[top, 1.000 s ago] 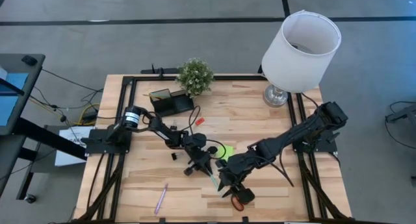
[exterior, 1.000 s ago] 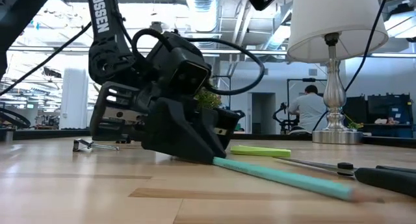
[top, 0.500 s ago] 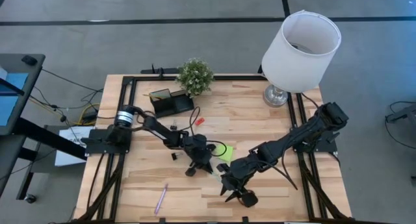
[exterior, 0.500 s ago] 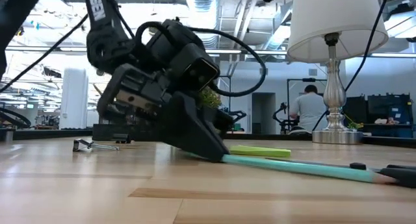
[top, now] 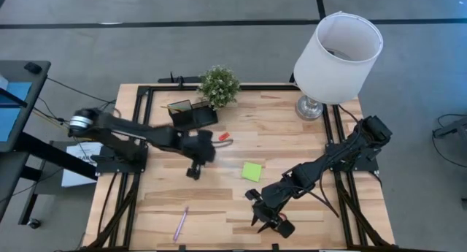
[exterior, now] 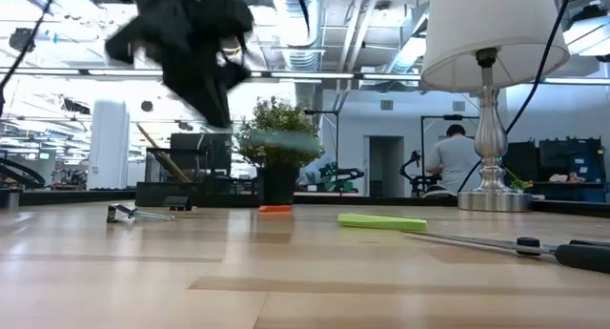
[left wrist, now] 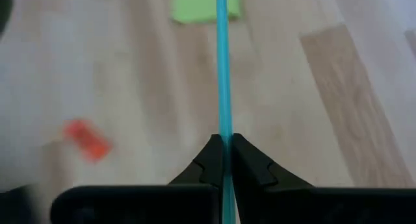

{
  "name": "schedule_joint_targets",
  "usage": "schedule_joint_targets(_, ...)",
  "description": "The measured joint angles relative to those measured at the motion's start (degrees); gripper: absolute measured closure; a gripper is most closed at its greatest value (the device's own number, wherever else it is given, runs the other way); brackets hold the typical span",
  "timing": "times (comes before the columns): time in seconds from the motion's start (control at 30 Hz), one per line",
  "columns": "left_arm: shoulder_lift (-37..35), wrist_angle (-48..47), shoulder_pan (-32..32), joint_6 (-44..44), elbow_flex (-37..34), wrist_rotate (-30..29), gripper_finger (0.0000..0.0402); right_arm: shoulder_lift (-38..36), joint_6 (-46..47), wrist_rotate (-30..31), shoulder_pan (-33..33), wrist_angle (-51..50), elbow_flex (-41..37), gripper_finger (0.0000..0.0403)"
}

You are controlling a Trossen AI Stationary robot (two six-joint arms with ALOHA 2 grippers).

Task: Pick and place office supplies into organizer
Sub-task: Put the sky blue pencil into the black organizer

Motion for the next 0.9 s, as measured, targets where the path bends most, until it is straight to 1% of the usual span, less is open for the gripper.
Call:
schedule_joint_targets(0.07,-4.3,-5.8,0.2,0.0,2.6,-4.7,0.0401,0.0,-1.8,0.0,0.0,-0.1,0.0,0.0276)
schedule_joint_targets(0.2,-8.5,-22.2,1.3,-1.7,8.5,-20.8,0.0401,0.0,-2.0,-0.1,-0.1,-0.3,0.0,0.0276)
schedule_joint_targets(0.23,-9.0,-25.1,1.8,-2.4,10.3,-23.8,0.0401,0.0,-2.1,-0.1,-0.1,-0.4,0.0,0.0276)
schedule_joint_targets(0.3,-9.4,-31.8,3.2,-3.4,13.5,-28.9,0.0401,0.0,-2.4,-0.1,-0.1,-0.4,0.0,0.0276)
schedule_joint_targets(0.4,-9.1,-38.4,5.9,-3.6,17.1,-33.6,0.0401,0.0,-2.5,-0.1,-0.1,-0.6,0.0,0.0276)
schedule_joint_targets(0.47,-9.1,-43.5,8.3,-4.0,18.4,-35.5,0.0401,0.0,-2.5,-0.1,-0.1,-0.6,0.0,0.0276)
schedule_joint_targets(0.6,-9.1,-56.1,13.6,-8.5,18.7,-36.5,0.0397,0.0,-2.5,-0.1,0.0,-0.6,0.0,0.0276)
schedule_joint_targets(0.67,-9.1,-60.5,15.6,-9.4,18.7,-36.6,0.0397,0.0,-2.6,-0.1,0.0,-0.6,0.0,0.0276)
schedule_joint_targets(0.8,-9.1,-60.7,18.8,-7.7,18.7,-38.4,0.0398,0.0,-4.1,-0.1,-0.2,-0.6,0.0,0.0276)
schedule_joint_targets(0.9,-9.1,-56.7,21.3,-4.8,18.7,-38.3,0.0399,0.0,-4.9,-0.1,-0.2,-0.5,0.0,0.0276)
